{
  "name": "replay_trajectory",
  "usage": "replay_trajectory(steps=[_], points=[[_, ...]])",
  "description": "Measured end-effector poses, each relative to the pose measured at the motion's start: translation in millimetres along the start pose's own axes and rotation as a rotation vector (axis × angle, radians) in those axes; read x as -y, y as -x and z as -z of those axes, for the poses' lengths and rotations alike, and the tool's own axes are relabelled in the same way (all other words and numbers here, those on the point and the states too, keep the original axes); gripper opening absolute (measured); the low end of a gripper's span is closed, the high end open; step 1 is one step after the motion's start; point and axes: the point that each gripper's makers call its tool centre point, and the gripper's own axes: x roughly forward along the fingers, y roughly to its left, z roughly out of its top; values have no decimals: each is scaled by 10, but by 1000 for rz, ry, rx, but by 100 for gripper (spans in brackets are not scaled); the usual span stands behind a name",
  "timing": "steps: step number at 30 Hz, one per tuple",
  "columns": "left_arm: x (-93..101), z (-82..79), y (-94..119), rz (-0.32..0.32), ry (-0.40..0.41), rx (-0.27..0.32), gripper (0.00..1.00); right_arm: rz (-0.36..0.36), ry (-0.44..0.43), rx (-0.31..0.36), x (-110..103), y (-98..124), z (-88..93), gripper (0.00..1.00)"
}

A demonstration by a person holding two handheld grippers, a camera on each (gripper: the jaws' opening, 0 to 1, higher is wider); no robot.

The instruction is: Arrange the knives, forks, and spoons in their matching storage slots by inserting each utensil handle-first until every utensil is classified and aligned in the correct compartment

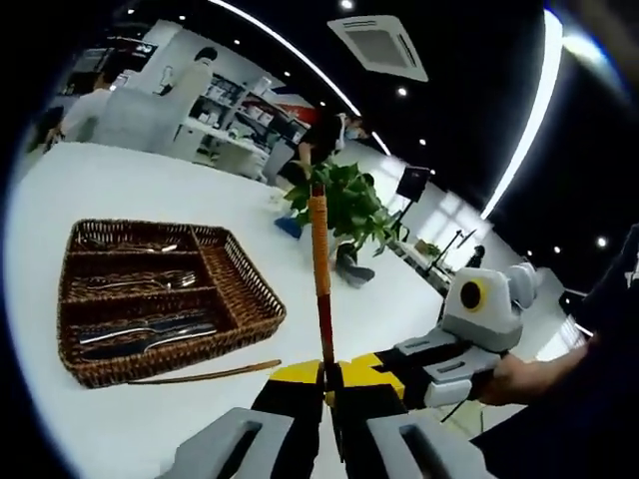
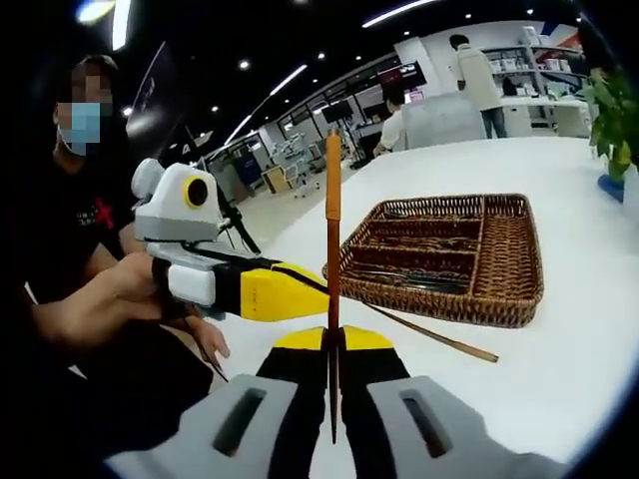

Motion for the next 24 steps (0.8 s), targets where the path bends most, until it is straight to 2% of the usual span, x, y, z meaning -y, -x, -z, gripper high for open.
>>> replay_trajectory(steps=[3, 8, 11, 14, 18, 24], points=[[-30, 46, -3, -30, -54, -40, 10, 10, 6, 2, 26, -6, -26, 2], [-92, 10, 79, -66, -135, -26, 19, 27, 8, -4, 96, -9, -57, 2], [-175, 20, 165, -106, -218, -24, 31, 38, -4, -6, 161, -11, -80, 2], [-240, 72, 241, -144, -275, -33, 39, 53, -9, -7, 231, -16, -118, 2], [-314, 98, 381, -186, -294, 2, 56, 84, -29, -8, 367, -18, -179, 2], [-498, 135, 621, -281, -299, 31, 73, 135, -69, 11, 637, -6, -376, 2]])
